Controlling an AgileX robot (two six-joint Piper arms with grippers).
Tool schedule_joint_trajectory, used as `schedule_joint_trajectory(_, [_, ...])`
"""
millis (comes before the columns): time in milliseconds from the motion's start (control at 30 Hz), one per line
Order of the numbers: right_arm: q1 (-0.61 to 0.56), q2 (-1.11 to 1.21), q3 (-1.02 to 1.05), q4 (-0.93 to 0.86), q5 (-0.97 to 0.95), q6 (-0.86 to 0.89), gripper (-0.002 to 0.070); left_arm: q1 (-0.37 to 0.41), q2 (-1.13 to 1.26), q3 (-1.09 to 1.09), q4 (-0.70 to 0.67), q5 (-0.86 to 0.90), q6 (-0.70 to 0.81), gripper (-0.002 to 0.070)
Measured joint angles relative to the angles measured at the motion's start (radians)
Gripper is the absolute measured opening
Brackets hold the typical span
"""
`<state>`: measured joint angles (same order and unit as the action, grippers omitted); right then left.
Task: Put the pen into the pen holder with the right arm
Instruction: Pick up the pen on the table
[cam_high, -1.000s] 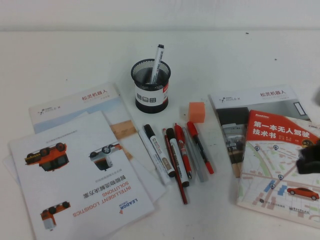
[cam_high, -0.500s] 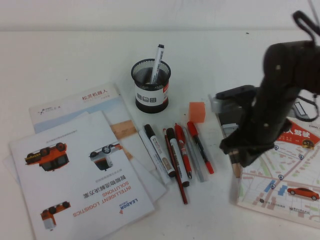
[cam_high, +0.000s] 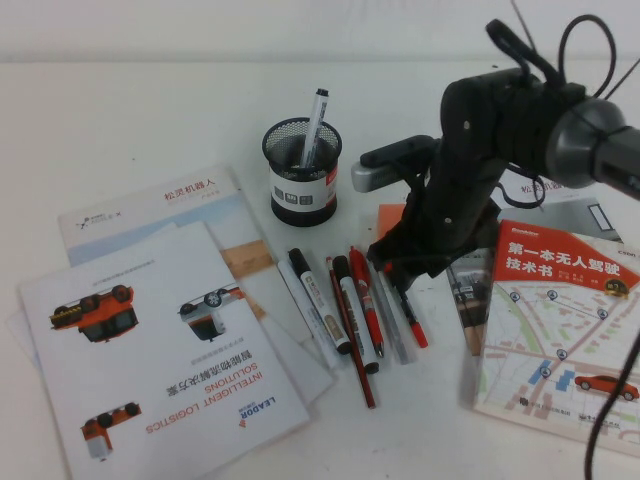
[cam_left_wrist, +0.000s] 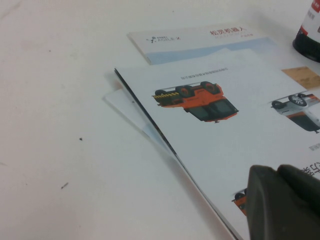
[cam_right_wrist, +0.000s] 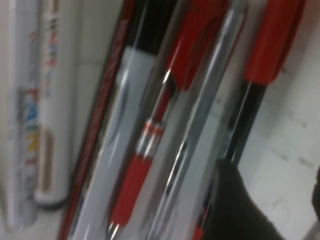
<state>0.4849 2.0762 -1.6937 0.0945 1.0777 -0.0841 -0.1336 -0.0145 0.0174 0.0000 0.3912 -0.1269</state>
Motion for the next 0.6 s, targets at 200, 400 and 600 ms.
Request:
schedule_joint_trajectory(200, [0.000,0.082,-0.055,-0.018,0.000,0.030,0.0318,0.000,0.000,0.000,0.000,0.000,0.000,-0.0002])
schedule_joint_trajectory(400, [0.000,0.104,-0.062,-0.008,-0.002,0.033,0.0318,0.000,0.000,0.000,0.000,0.000,0.000,-0.0003])
schedule_joint_trajectory(600, [0.007,0.107,-0.062,0.008,-0.023,0.033,0.0158,0.000,0.000,0.000,0.000,0.000,0.000,-0.0002])
